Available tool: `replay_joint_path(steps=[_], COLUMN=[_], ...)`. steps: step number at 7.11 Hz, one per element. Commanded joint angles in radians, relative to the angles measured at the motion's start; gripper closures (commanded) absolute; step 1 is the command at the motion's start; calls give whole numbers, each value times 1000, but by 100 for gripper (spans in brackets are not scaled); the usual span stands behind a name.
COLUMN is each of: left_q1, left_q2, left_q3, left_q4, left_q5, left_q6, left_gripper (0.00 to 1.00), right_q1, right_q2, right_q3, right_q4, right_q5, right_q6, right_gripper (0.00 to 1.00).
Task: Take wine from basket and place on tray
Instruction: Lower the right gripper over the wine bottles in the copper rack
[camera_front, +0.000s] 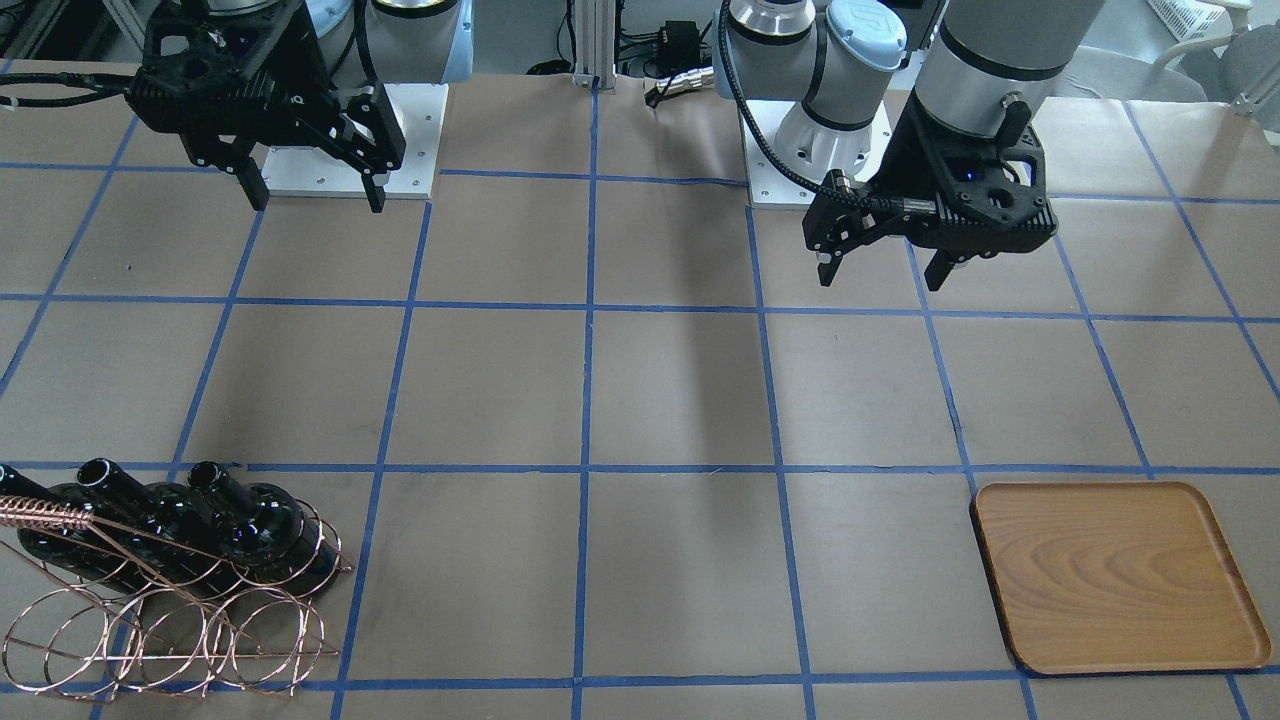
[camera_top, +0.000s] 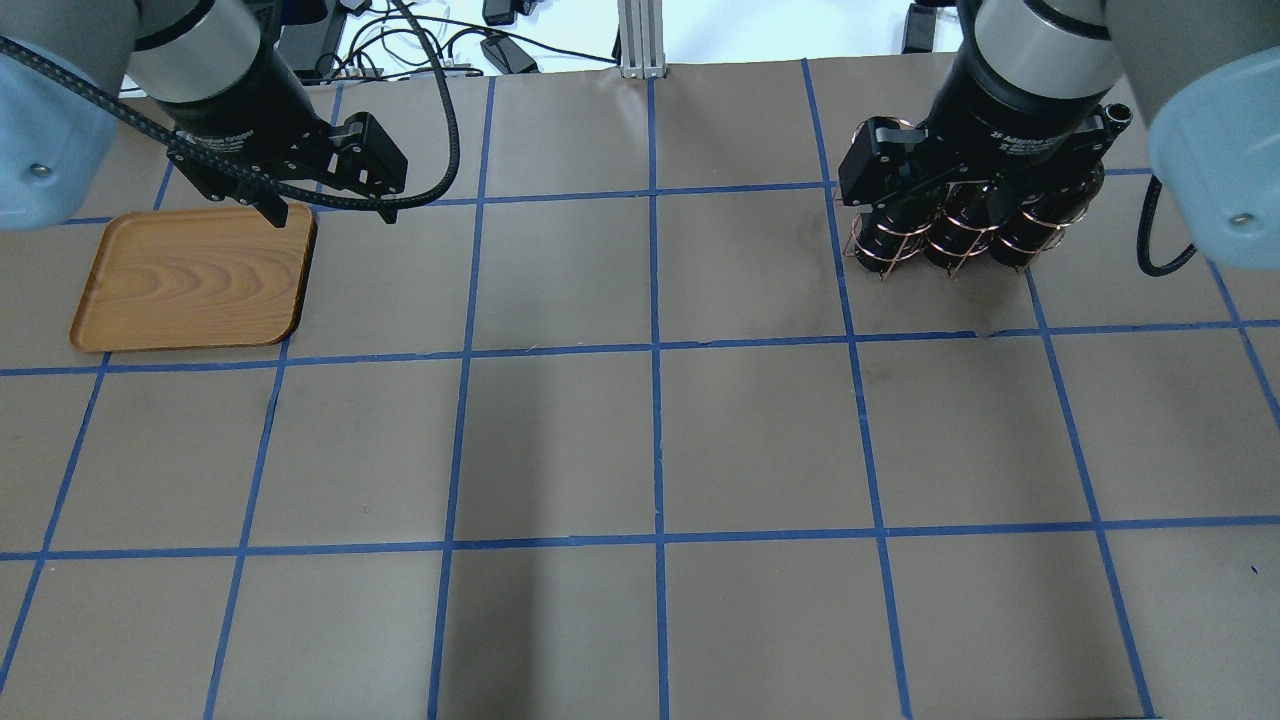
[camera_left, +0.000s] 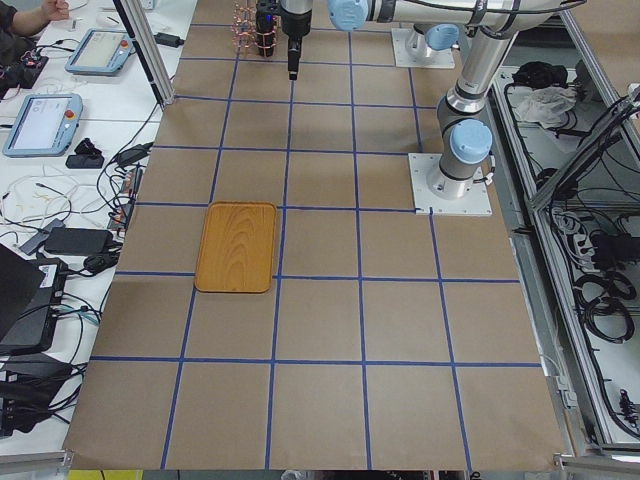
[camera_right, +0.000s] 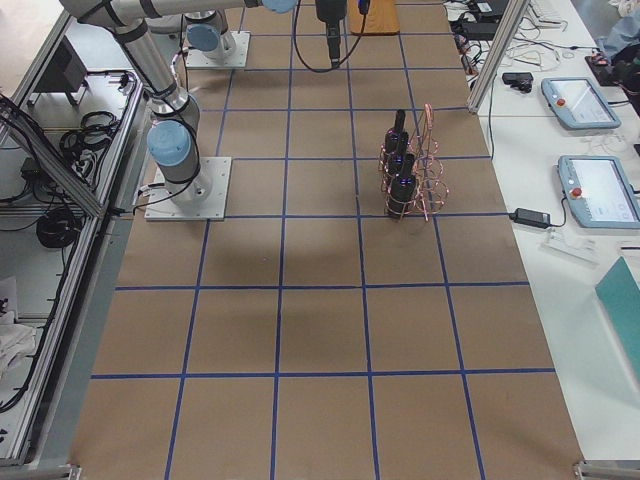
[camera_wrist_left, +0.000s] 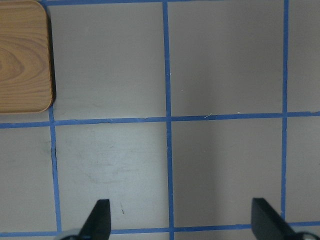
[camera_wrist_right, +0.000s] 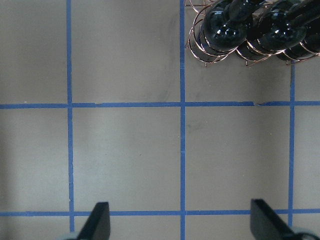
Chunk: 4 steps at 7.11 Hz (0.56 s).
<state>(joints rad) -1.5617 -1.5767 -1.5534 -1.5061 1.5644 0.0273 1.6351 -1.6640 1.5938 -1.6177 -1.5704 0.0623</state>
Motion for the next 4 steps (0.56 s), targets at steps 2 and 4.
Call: replay_joint_path(steps=[2,4], left_q1=[-1,-3], left_q2=[0,3], left_q3=[-1,-1], left_q4=[1,4], left_q5=[-6,-6], left_q6=[0,-1], left_gripper=[0,0], right_q1=[0,-20], right_q2=[3,70], right_q3=[-1,-52], right_q4=[-11,-19], right_q5=[1,-2], right_q6=[-4,-12], right_gripper=[0,0])
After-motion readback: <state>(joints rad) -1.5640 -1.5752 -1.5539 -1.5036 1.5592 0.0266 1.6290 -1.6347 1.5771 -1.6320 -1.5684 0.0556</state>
